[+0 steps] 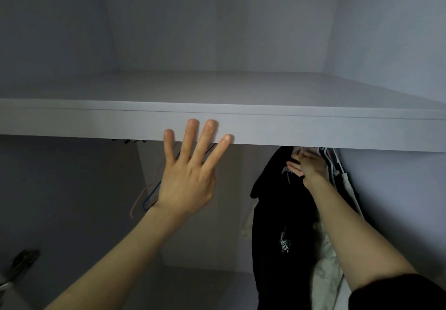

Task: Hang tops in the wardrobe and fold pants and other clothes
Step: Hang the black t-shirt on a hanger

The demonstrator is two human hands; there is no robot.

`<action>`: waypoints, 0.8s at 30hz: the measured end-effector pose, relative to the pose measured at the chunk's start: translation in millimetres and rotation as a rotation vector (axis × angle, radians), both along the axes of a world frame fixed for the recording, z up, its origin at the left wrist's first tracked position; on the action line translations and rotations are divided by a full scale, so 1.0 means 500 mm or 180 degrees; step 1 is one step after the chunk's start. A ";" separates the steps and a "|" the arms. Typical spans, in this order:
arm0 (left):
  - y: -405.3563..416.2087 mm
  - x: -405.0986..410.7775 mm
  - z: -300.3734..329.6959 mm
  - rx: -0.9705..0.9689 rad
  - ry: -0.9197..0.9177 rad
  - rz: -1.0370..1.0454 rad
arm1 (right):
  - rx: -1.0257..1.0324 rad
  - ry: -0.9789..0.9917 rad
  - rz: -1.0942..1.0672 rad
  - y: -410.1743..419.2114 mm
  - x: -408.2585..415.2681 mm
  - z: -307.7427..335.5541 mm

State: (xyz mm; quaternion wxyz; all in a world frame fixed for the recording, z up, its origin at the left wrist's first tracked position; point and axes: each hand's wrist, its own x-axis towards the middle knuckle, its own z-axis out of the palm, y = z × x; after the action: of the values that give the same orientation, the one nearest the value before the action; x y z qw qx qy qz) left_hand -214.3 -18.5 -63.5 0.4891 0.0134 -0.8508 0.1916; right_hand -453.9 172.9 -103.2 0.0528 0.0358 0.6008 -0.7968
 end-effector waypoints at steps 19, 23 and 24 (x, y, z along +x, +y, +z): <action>0.084 0.071 -0.105 0.1266 -0.1325 -0.0663 | 0.3467 0.1459 -0.0376 0.098 0.300 -0.049; 0.131 0.102 -0.161 0.1874 -0.2103 -0.1310 | 0.3571 0.1053 -0.0166 0.159 0.434 -0.091; 0.138 0.106 -0.170 0.2007 -0.2121 -0.1439 | 0.3560 0.0988 -0.0087 0.167 0.456 -0.096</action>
State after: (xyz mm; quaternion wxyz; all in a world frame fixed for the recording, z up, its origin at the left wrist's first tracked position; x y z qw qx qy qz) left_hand -161.5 50.6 -148.4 0.1926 -0.0859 -0.9587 -0.1910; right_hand -225.7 256.6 -151.2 -0.0732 -0.0512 0.9307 -0.3547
